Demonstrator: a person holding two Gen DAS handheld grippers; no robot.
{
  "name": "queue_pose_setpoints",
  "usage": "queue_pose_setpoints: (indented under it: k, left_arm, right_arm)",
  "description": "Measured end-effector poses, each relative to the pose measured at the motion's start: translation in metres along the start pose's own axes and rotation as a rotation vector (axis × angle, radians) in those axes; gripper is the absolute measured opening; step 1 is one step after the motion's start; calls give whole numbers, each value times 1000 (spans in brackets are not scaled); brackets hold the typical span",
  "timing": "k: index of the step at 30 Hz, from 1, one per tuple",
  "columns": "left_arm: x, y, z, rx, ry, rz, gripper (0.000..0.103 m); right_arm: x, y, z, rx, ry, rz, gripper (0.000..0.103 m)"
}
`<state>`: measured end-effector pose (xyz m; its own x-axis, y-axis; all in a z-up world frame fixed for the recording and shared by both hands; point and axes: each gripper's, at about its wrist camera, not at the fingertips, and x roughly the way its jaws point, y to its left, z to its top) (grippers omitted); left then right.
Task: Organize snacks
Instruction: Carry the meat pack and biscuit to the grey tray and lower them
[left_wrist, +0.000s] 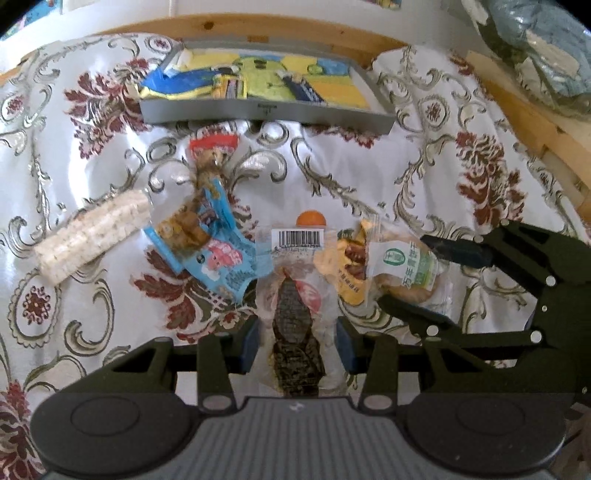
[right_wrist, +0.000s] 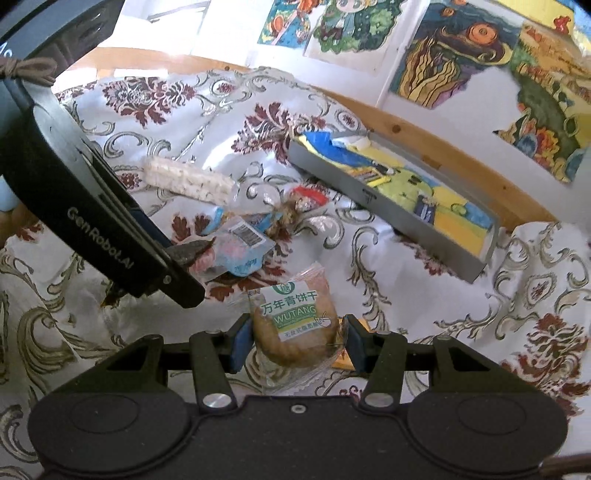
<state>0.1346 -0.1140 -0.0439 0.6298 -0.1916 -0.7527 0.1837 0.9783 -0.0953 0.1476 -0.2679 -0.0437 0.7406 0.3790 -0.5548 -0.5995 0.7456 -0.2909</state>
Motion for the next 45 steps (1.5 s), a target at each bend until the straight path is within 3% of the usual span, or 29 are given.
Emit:
queue_pose_setpoints:
  k: [13, 25, 39, 45]
  left_arm:
    - [-40, 5, 23, -105, -126, 20, 47]
    - [-74, -19, 63, -91, -249, 71, 47]
    - [-81, -8, 86, -99, -223, 111, 47]
    - [-59, 4, 118, -132, -207, 90, 47]
  right_arm:
    - [-37, -5, 26, 3, -65, -51, 53]
    - [-72, -47, 70, 5, -109, -104, 54]
    - [-60, -73, 78, 48, -133, -90, 54]
    - [-34, -82, 87, 81, -132, -92, 54]
